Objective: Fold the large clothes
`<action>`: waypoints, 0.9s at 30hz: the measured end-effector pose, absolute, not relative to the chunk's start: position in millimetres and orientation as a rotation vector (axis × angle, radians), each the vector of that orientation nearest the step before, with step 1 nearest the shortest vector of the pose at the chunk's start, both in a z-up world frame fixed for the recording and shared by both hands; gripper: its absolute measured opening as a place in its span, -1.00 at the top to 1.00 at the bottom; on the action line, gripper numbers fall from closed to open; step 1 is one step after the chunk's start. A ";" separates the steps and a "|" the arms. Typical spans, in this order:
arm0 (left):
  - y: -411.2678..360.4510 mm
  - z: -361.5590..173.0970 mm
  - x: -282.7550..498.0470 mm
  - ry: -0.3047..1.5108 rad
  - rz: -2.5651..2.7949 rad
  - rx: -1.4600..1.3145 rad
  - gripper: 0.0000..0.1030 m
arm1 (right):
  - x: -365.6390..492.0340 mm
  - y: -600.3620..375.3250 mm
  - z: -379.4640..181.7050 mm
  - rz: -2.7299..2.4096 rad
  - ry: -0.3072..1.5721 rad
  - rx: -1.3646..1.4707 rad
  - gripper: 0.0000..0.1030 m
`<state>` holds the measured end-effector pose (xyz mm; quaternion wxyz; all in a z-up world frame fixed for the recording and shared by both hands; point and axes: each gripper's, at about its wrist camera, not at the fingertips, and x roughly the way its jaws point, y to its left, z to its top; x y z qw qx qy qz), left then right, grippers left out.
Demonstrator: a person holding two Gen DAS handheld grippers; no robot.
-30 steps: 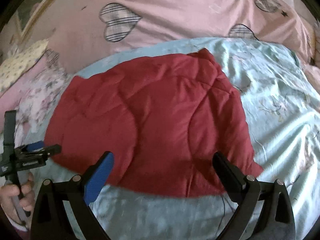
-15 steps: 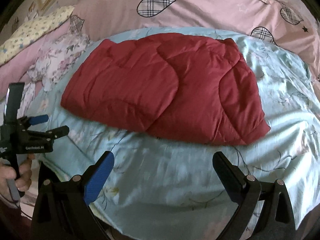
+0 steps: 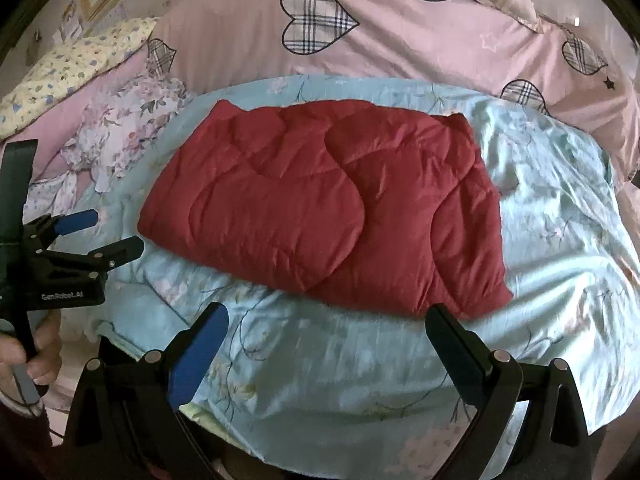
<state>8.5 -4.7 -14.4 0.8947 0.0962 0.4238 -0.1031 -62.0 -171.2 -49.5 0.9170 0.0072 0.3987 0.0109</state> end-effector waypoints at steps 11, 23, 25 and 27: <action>-14.5 -28.7 29.9 0.903 -0.198 0.185 -1.00 | -33.4 -181.4 -66.4 0.002 0.870 0.063 -0.94; -19.2 -36.2 46.1 0.907 -0.181 0.184 -1.00 | -14.3 -186.8 -71.8 -0.004 0.880 0.084 -0.94; -19.6 -36.8 47.0 0.908 -0.181 0.184 -1.00 | -12.5 -187.7 -72.1 -0.007 0.879 0.086 -0.94; -19.9 -37.1 47.6 0.909 -0.179 0.187 -1.00 | -10.8 -188.3 -72.8 -0.006 0.882 0.089 -0.94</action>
